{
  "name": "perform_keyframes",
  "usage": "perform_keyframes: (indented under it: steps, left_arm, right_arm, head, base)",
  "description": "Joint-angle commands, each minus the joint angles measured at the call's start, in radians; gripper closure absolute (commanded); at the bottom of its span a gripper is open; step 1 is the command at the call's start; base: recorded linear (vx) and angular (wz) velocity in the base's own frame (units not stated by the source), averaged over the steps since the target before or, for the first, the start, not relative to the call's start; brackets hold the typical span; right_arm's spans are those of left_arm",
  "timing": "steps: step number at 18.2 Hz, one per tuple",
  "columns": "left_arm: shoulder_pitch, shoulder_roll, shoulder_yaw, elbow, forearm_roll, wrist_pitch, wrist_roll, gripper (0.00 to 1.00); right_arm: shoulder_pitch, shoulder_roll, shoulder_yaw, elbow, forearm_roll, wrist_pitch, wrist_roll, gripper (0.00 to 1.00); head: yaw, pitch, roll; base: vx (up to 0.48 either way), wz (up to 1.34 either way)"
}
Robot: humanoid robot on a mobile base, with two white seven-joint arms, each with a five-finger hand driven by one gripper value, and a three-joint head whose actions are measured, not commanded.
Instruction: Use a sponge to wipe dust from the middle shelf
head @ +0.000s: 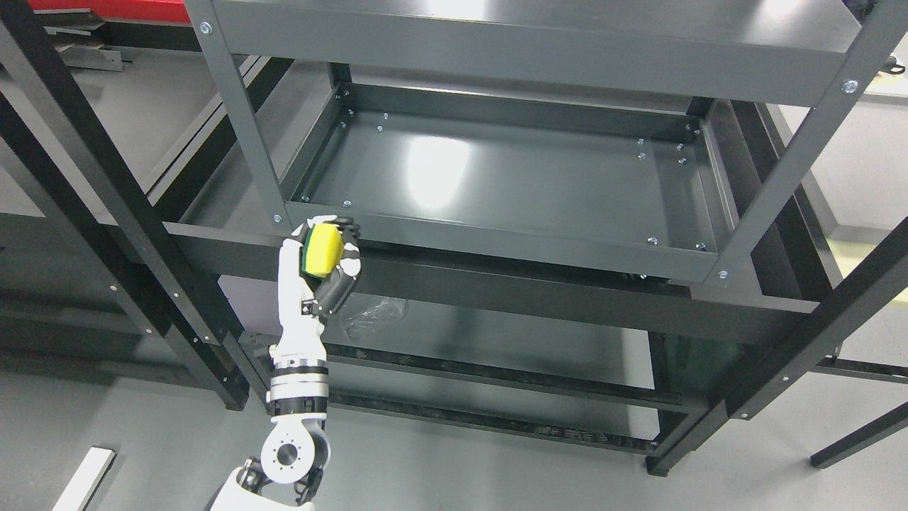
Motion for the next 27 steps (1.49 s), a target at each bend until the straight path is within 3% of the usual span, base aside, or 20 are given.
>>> perform_keyframes:
  steps: [1,4,8,13,27]
  left_arm:
    - [0.008,0.099,0.148,-0.189,0.015,0.138,-0.081,1.0]
    - [-0.037,0.078,0.235,-0.177,0.04,0.239,-0.18,1.0]
    - [-0.02,0.076,0.235,-0.183,0.041,0.23,-0.197,1.0]
    - [0.047,0.078,0.247,-0.183,0.04,0.13,-0.274,1.0]
    - [0.07,0.038,0.264,-0.18,0.041,0.131,-0.28,1.0]
  right_arm:
    - [0.0,-0.017,0.0,-0.017,0.0,-0.001,0.0,0.0]
    - [0.0,-0.017,0.0,-0.017,0.0,-0.001,0.0,0.0]
    - [0.0,-0.017,0.0,-0.017,0.0,-0.001,0.0,0.0]
    - [0.0,-0.017,0.0,-0.017,0.0,-0.001,0.0,0.0]
    - [0.0,-0.017,0.0,-0.017,0.0,-0.001,0.0,0.0]
  head:
    - [0.0,0.0,0.0]
    - [0.0,0.0,0.0]
    - [0.0,0.0,0.0]
    - [0.0,0.0,0.0]
    - [0.0,0.0,0.0]
  base:
    - [0.0,0.0]
    - [0.0,0.0]
    - [0.0,0.0]
    - [0.0,0.0]
    - [0.002,0.02]
